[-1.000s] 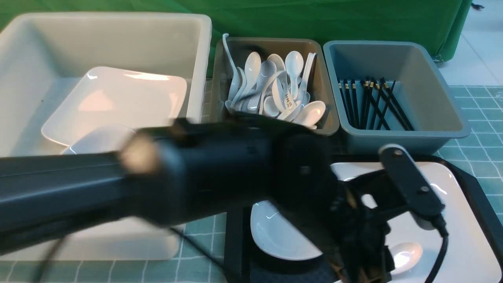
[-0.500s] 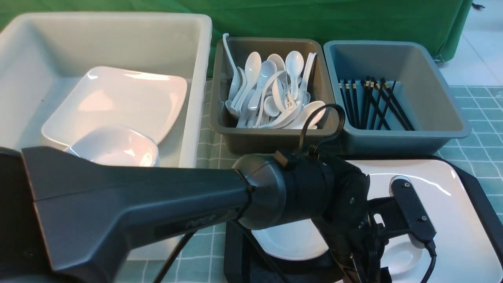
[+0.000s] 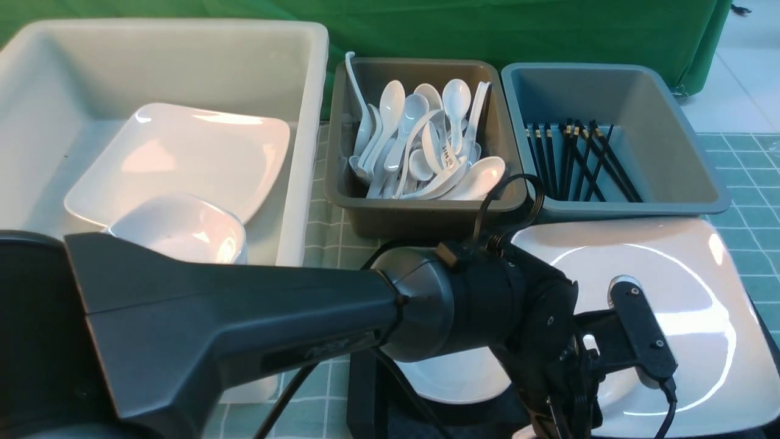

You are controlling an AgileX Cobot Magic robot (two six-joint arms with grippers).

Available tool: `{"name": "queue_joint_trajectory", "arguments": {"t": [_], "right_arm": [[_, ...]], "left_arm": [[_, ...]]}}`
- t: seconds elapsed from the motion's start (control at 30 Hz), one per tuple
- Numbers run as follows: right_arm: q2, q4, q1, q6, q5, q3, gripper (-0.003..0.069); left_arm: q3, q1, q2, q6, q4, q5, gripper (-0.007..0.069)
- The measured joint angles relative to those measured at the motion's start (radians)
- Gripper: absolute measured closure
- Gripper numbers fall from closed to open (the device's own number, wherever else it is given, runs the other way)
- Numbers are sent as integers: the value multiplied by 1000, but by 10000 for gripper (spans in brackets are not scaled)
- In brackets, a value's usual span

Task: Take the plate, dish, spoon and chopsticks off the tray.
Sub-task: Use the left arm to grab a soup spoon from the plate, then use the left arm to put the soup spoon into the small storage box in the middle

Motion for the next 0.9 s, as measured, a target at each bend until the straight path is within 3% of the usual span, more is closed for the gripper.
{"name": "queue_joint_trajectory", "arguments": {"t": [0.1, 0.63, 0.8, 0.9], "right_arm": [[0, 0, 0, 0, 0, 0, 516], [0, 0, 0, -1, 0, 0, 516], [0, 0, 0, 0, 0, 0, 516], [0, 0, 0, 7, 0, 0, 516]], "left_arm": [[0, 0, 2, -1, 7, 23, 555], [0, 1, -144, -27, -13, 63, 585], [-14, 47, -260, -167, 125, 22, 585], [-70, 158, -285, -265, 194, -84, 585]]}}
